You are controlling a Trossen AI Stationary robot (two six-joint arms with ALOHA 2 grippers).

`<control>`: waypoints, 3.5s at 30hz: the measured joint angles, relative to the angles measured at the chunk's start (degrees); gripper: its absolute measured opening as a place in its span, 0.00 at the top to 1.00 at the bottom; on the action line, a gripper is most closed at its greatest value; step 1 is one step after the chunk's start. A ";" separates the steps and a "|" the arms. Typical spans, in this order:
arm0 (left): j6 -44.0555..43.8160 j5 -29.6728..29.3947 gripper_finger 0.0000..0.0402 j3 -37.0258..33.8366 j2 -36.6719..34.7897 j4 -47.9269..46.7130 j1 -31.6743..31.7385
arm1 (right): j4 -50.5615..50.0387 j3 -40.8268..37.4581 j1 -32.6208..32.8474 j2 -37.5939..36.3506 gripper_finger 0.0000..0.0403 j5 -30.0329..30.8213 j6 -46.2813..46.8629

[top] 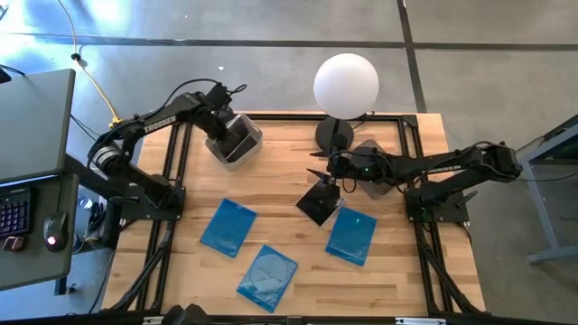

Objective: Pick & place jewel cases by type
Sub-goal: Put the left black CD case into the white bin, then put the black CD case into the white bin

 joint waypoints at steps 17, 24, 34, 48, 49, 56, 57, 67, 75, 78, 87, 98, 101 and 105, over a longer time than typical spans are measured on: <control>0.01 4.16 0.62 0.03 1.34 0.44 -0.01 | -0.02 0.02 -0.01 0.00 0.48 0.00 -1.21; 0.13 -1.22 0.58 3.71 1.34 -3.22 -0.01 | -0.02 0.02 -0.02 0.00 0.48 0.00 -1.10; 1.47 -15.61 0.58 17.66 1.32 -18.64 -0.01 | -0.02 0.02 0.00 0.00 0.48 0.00 -1.08; 6.87 16.87 0.58 18.15 1.25 -15.20 -7.29 | -5.60 0.04 0.35 0.00 0.48 -4.46 -0.05; 7.73 17.25 0.58 16.68 1.25 -13.91 -8.93 | -6.31 0.04 0.67 0.00 0.48 -5.09 -0.48; 6.11 16.56 0.58 4.39 1.27 -0.29 -19.18 | -7.33 0.06 4.27 0.84 0.48 -4.54 -4.72; 5.22 16.54 0.58 2.90 1.27 1.75 -20.26 | -7.54 0.09 4.64 0.92 0.48 -4.49 -4.20; -6.07 14.13 0.58 -5.56 1.27 21.22 -29.34 | -20.97 0.05 6.57 8.28 0.48 -5.01 4.71; -6.08 4.56 0.58 -7.20 1.27 26.45 -33.12 | -31.11 0.02 11.37 12.87 0.48 -3.85 1.07; -10.24 2.12 0.58 -7.20 1.27 28.76 -33.06 | -31.20 0.02 12.28 12.87 0.48 -3.56 1.35; -24.60 0.22 0.58 -7.14 8.47 43.96 -33.02 | -30.29 -2.18 15.65 14.19 0.48 3.86 -4.05; -31.05 4.58 0.58 -7.14 21.82 62.53 -33.02 | -28.70 -3.21 17.99 16.21 0.48 4.72 -6.34; -33.28 7.34 0.58 -6.92 24.75 66.47 -33.06 | -27.05 -3.07 17.49 18.22 0.48 5.45 -10.10; -34.58 9.52 0.58 -5.55 28.11 66.04 -33.13 | -23.04 -3.00 16.54 20.63 0.48 6.08 -14.93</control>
